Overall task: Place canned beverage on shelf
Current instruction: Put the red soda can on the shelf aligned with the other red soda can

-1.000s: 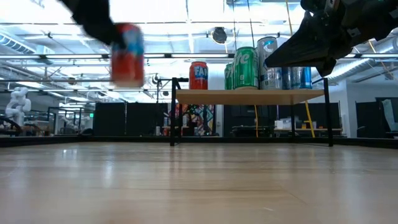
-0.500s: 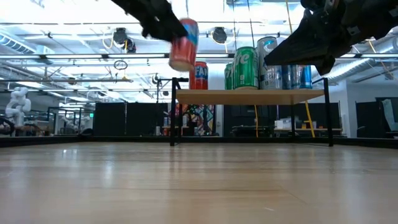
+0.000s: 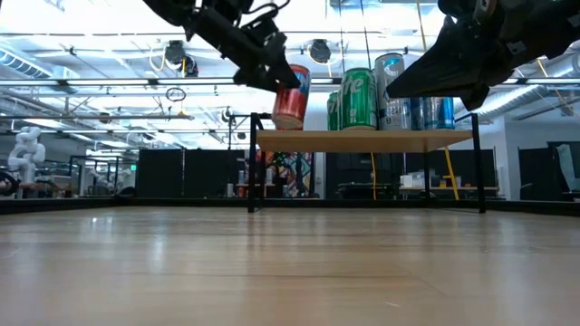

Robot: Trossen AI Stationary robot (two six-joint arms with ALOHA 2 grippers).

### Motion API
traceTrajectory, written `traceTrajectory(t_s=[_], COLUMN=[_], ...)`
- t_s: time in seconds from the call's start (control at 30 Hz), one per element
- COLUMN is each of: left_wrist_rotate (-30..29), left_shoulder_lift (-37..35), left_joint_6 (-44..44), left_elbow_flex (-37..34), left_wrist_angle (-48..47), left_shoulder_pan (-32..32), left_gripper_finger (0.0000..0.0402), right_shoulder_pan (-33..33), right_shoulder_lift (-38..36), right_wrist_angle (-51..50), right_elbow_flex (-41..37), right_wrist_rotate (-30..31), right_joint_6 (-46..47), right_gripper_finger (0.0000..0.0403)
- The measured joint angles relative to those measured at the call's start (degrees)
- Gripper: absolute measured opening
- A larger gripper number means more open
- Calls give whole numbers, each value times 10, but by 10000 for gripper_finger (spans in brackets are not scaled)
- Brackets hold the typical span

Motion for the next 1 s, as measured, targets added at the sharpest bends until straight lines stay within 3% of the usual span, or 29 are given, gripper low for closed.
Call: traceTrajectory(t_s=[0.4, 0.9, 1.0], left_wrist_rotate=[-1, -9, -9], left_shoulder_lift=[33, 21, 7], left_joint_6=[4, 0, 4], left_elbow_flex=[-10, -13, -10], left_wrist_angle=[34, -7, -32], left_shoulder_pan=[8, 23, 22], left_gripper_finger=[291, 300, 320], right_shoulder_pan=[14, 19, 20], right_shoulder_lift=[0, 0, 0], right_wrist_angle=[-41, -39, -31], right_elbow_flex=[0, 0, 0], right_wrist_rotate=[0, 4, 49], right_joint_6=[45, 46, 49], right_gripper_finger=[0, 0, 0])
